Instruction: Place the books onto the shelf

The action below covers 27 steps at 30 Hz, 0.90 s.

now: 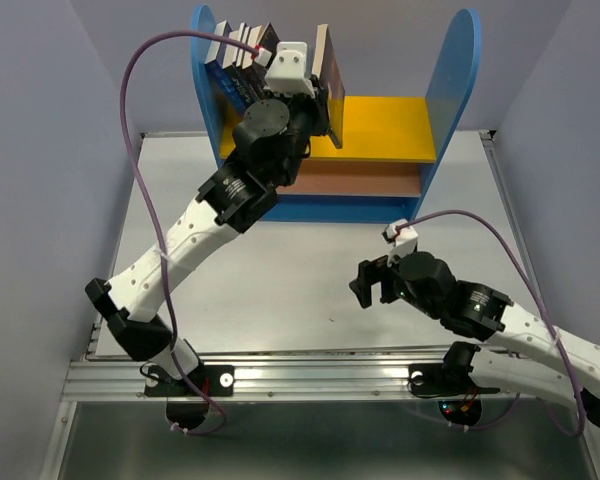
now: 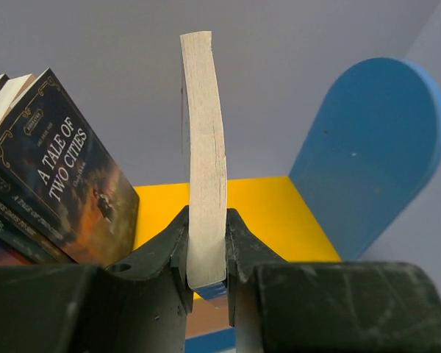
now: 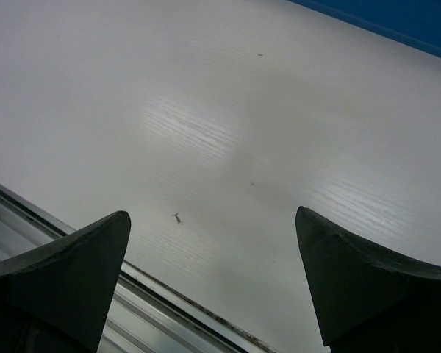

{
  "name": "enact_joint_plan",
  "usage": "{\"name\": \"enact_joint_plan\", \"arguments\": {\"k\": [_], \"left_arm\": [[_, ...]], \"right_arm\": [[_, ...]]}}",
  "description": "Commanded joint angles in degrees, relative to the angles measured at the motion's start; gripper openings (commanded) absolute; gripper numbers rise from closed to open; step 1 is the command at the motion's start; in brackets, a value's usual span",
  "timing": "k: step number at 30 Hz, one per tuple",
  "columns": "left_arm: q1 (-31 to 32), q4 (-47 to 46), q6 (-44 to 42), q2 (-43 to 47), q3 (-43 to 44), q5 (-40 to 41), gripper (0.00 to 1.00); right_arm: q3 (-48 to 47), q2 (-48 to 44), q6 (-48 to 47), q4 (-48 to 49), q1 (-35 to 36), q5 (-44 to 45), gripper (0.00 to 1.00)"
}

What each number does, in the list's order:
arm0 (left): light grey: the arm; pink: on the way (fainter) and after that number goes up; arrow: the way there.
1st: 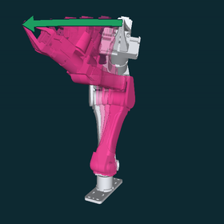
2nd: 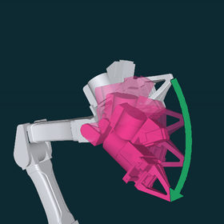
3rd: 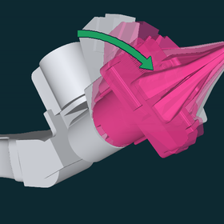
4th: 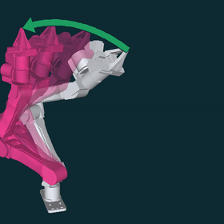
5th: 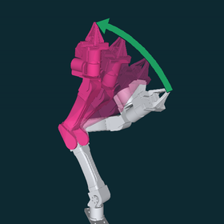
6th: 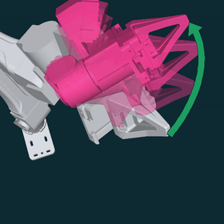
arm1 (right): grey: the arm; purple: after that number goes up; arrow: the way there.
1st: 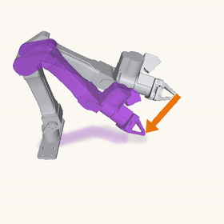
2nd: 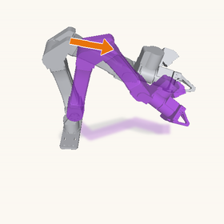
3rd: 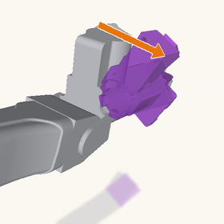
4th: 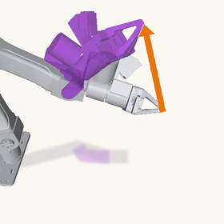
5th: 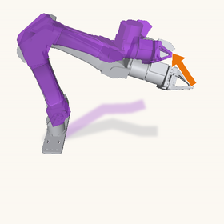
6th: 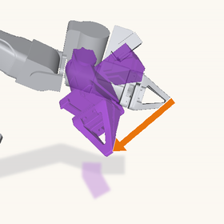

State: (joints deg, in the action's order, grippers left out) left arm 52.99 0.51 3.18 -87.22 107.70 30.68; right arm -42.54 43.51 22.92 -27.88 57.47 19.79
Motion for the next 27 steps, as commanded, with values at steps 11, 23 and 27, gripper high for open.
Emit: {"name": "enact_joint_plan", "arguments": {"k": [11,23,27], "left_arm": [[-15.0,6.9,3.3,-12.4,14.8,-16.9,0.00],[-22.1,15.1,5.7,-18.8,21.3,-18.0,0.00],[-23.5,20.6,4.7,-21.8,27.3,-17.8,0.00]], "right_arm": [[-7.2,15.0,-4.5,8.9,-14.9,-9.5,1.00],[-9.0,18.3,-4.6,9.2,-20.9,-14.0,1.00],[-8.9,17.7,-4.3,9.2,-21.4,-14.0,1.00]]}}
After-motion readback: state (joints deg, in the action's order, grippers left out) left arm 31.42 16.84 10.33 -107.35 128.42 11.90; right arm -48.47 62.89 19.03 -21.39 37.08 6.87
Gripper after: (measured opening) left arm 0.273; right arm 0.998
